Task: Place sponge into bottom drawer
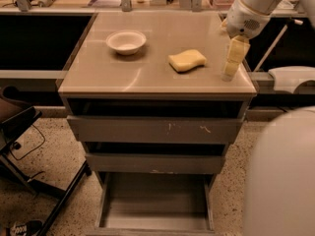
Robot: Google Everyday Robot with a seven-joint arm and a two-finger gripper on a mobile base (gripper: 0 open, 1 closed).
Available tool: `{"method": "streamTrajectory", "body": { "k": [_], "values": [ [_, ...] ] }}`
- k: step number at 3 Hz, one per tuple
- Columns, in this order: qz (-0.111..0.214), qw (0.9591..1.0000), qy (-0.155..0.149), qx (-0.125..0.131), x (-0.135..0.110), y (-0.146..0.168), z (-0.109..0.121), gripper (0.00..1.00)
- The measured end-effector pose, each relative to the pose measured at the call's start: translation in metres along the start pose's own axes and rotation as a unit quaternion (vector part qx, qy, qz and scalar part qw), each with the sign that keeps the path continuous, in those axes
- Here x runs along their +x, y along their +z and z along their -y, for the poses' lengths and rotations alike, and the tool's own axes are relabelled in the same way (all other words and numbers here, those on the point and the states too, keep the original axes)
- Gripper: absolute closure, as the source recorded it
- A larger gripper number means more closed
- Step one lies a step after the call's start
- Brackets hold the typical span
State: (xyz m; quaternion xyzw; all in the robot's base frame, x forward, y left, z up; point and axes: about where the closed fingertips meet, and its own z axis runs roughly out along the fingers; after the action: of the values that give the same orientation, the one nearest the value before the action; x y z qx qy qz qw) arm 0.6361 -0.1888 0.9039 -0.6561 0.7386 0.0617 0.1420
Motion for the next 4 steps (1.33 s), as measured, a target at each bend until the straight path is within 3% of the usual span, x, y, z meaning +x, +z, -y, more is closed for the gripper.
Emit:
{"method": "streamTrajectory", "body": {
  "k": [1,2,3,4],
  "values": [
    [0.045,0.9985,0.027,-0.017,-0.014,0.038,0.039,0.0],
    [0.094,0.9942,0.05,-0.018,-0.031,0.08,0.076,0.0],
    [0.148,0.9882,0.036,0.021,-0.063,0.076,0.104,0.0],
    [0.153,0.9871,0.03,0.035,-0.069,0.069,0.109,0.0]
  ]
}}
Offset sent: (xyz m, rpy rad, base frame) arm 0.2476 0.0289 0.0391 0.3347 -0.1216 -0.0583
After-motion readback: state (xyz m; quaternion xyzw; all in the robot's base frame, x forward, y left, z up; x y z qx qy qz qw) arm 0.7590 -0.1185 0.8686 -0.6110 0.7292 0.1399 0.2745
